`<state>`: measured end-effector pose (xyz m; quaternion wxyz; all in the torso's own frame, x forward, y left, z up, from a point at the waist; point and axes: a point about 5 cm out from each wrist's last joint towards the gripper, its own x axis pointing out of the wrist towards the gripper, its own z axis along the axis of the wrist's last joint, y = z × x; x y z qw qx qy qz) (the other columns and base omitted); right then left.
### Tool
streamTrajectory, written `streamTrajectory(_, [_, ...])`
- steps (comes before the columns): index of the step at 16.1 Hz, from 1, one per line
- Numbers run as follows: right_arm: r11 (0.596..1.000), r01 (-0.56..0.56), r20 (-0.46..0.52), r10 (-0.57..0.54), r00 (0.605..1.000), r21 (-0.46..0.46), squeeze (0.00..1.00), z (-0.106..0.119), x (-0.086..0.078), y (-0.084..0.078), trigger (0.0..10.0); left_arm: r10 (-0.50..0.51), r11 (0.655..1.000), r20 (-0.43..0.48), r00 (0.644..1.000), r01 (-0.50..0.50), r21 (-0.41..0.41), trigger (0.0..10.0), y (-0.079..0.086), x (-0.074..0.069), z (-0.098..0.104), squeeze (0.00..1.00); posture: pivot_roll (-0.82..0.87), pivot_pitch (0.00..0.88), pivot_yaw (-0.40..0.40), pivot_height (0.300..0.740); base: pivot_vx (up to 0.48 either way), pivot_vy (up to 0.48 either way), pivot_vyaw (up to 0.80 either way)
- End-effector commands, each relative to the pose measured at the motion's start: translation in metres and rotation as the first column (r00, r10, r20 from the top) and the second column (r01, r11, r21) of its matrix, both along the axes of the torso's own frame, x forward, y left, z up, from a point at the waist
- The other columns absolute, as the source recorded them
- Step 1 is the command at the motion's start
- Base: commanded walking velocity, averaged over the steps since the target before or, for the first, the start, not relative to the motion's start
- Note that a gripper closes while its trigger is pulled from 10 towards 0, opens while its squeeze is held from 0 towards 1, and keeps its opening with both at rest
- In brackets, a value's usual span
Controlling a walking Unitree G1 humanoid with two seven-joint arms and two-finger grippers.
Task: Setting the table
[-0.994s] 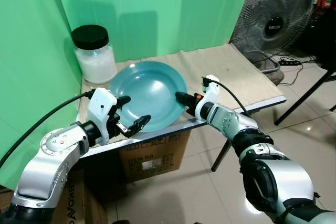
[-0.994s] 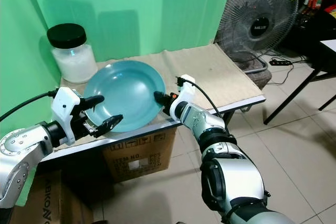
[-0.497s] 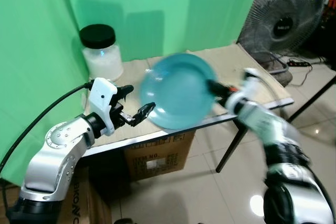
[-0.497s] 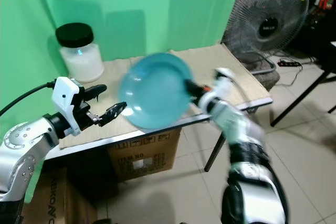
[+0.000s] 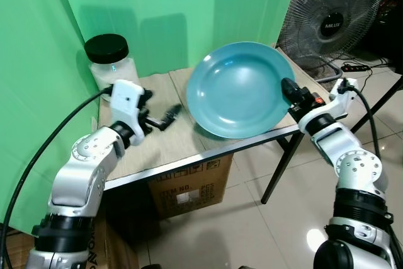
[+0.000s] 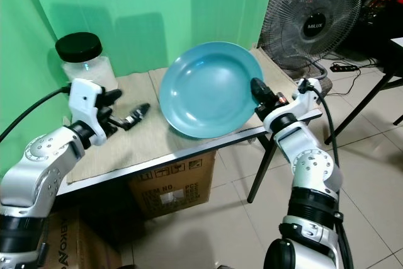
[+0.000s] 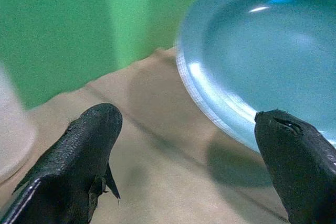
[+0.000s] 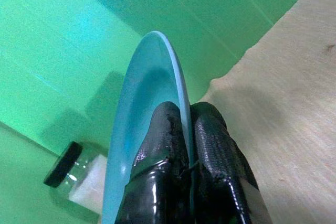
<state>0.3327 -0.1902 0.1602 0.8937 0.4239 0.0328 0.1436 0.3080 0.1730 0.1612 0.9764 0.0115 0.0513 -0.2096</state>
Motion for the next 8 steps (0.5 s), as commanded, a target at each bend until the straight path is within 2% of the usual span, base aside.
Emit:
streamTrajectory(1, [0.997, 0.012, 0.079, -0.018, 0.997, 0.077, 0.00, 0.012, -0.001, -0.004, 0.0, 0.097, 0.994, -0.019, 0.995, -0.097, -0.042, 10.0, 0.014, 0.005, -0.002, 0.00, 0.03, 0.000, -0.007, 0.740, 0.000, 0.000, 0.00])
streamTrajectory(2, [0.996, 0.008, 0.086, -0.016, 0.996, 0.093, 0.00, 0.013, -0.002, -0.004, 0.0, 0.106, 0.992, -0.024, 0.994, -0.107, -0.061, 10.0, 0.017, 0.005, -0.003, 0.00, 0.03, 0.000, -0.007, 0.740, 0.000, 0.000, 0.00])
streamTrajectory(3, [0.993, 0.005, 0.105, -0.017, 0.994, 0.114, 0.00, 0.015, -0.003, -0.006, 0.0, 0.096, 0.988, -0.033, 0.995, -0.099, -0.121, 10.0, 0.018, 0.006, -0.002, 1.00, 0.03, 0.000, -0.013, 0.740, 0.000, 0.000, 0.00])
streamTrajectory(4, [0.982, -0.038, 0.177, 0.005, 0.984, 0.183, 0.00, 0.019, -0.010, -0.012, 0.0, 0.062, 0.943, -0.052, 0.997, -0.075, -0.325, 10.0, 0.022, 0.012, 0.003, 1.00, 0.03, 0.000, -0.022, 0.740, 0.000, 0.000, 0.00])
streamTrajectory(6, [0.977, -0.078, 0.212, 0.036, 0.977, 0.196, 0.00, 0.021, -0.015, -0.012, 0.0, 0.039, 0.893, -0.081, 0.996, -0.071, -0.445, 10.0, 0.018, 0.020, 0.004, 1.00, 0.03, 0.000, -0.023, 0.740, 0.000, 0.000, 0.00])
streamTrajectory(7, [0.982, -0.110, 0.220, 0.075, 0.973, 0.153, 0.00, 0.020, -0.019, -0.008, 0.0, -0.060, 0.838, -0.073, 0.996, 0.011, -0.546, 10.0, 0.006, 0.023, 0.007, 0.93, 0.02, 0.000, -0.015, 0.740, 0.000, 0.000, 0.00])
streamTrajectory(8, [0.982, -0.108, 0.216, 0.073, 0.974, 0.155, 0.00, 0.019, -0.020, -0.007, 0.0, -0.153, 0.773, -0.035, 0.988, 0.097, -0.628, 10.0, -0.006, 0.022, 0.016, 0.00, 0.02, 0.000, -0.009, 0.740, 0.000, 0.000, 0.00])
